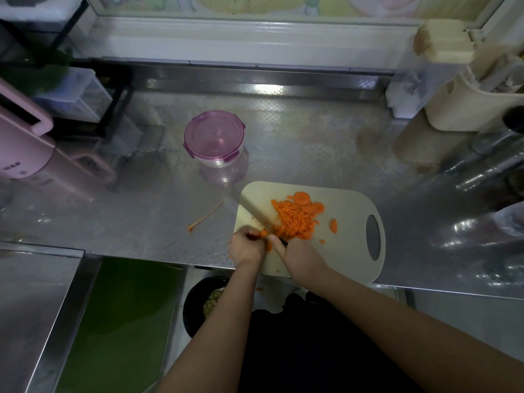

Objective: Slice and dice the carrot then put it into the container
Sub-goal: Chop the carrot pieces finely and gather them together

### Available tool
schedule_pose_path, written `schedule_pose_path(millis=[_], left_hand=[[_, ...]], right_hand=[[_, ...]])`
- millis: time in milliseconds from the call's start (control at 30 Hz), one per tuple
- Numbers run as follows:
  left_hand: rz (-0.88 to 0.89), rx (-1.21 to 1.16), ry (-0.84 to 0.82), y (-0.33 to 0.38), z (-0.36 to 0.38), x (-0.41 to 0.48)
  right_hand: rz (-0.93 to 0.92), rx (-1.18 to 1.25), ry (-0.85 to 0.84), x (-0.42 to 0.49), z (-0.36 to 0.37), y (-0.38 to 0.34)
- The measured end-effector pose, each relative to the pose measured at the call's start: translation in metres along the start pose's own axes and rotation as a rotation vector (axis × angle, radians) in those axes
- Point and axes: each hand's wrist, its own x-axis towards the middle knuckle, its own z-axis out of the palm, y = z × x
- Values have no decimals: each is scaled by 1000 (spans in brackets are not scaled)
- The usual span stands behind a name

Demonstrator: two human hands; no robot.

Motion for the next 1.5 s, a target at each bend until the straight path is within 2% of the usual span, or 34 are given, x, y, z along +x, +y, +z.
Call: schedule_pose_path(millis=[200, 367, 633, 1167, 1267, 1333, 1400, 1500], left_hand=[[1, -83, -24, -1, -2, -2], [-9, -80, -57, 0, -5, -2], [-42, -47, -9, 0, -7, -2], [-71, -60, 36, -1, -5, -1], [-74, -52, 50, 0, -6, -2], [-80, -46, 44, 0, -6, -1], [-83, -35, 47, 0, -6, -1], [-78, -2, 60, 0, -5, -2]], right_hand=[[-26, 86, 8, 6, -6, 5], [-8, 83, 92, 11, -11, 3], [-96, 128, 187, -6, -9, 11], [-57, 34, -9, -5, -2, 2], [15, 42, -26, -7, 0, -2], [98, 102, 25, -4, 2, -4], [26, -22, 20, 2, 7, -1], [1, -27, 22, 2, 6, -3]])
